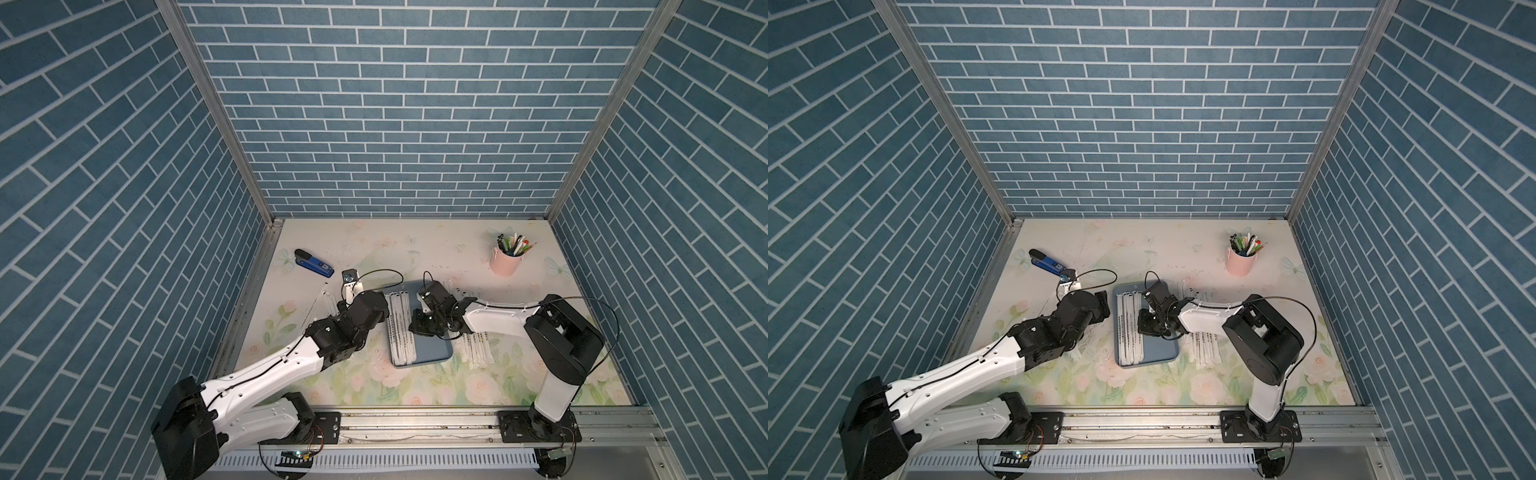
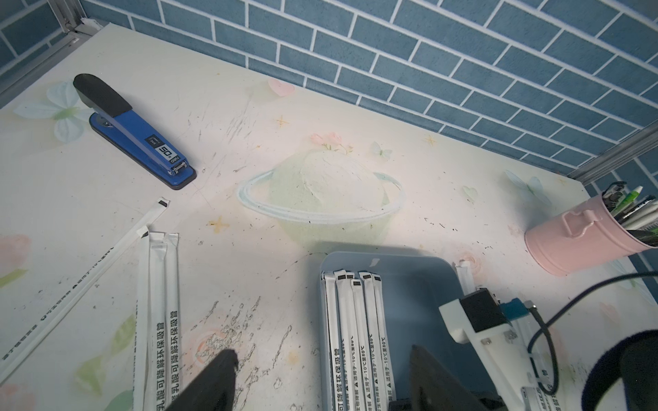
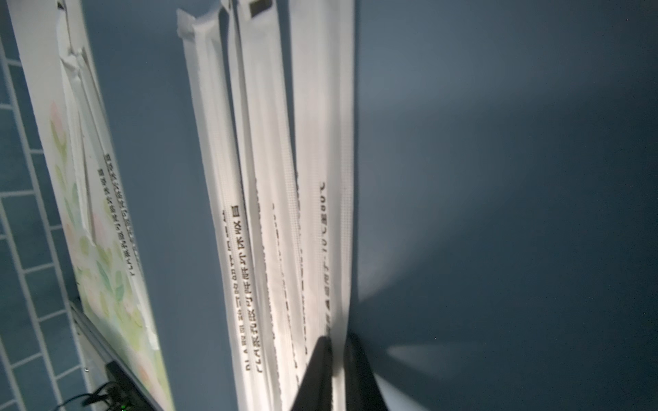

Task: Put the straws into the storage box
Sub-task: Place the straw in the storage box.

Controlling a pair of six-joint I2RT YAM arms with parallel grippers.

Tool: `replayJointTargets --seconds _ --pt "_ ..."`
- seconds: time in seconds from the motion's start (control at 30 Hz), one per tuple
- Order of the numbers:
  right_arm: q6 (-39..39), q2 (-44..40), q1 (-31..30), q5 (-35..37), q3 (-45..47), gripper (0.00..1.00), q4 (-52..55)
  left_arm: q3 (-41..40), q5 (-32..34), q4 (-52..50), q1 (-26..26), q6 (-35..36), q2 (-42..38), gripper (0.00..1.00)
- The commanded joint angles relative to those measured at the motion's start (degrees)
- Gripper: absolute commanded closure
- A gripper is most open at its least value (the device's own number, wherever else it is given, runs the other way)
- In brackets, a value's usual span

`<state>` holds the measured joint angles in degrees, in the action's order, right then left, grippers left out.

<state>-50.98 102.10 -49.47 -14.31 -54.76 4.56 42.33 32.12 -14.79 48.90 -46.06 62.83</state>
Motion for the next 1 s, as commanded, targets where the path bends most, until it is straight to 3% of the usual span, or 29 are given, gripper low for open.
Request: replayJointTargets --seconds 0.0,0.27,0.67,0.83,0.97 --pt "1.19 -0.43 -0.23 2.26 -1.45 0.78 4.22 -1.53 -0.03 -2.35 -1.18 -1.30 -0.75 0.22" --pt "5.24 -3.33 -0.19 6.71 -3.86 0.67 10.46 -5.71 -6.26 -3.58 -8.15 -1.97 -1.10 0.34" --pt "7.86 -5.49 -0.27 7.48 -6.69 0.63 12.39 -8.04 -13.49 -5.19 -20.86 0.09 0.84 0.52" --pt "8.71 -6.03 -0.29 8.08 -6.08 0.80 11.42 -8.00 -18.72 -1.99 -21.15 0.71 5.67 0.60" --pt "8.61 -6.47 -0.36 7.78 -5.83 0.80 10.87 -6.66 -18.19 -1.56 -21.18 1.49 9.65 0.61"
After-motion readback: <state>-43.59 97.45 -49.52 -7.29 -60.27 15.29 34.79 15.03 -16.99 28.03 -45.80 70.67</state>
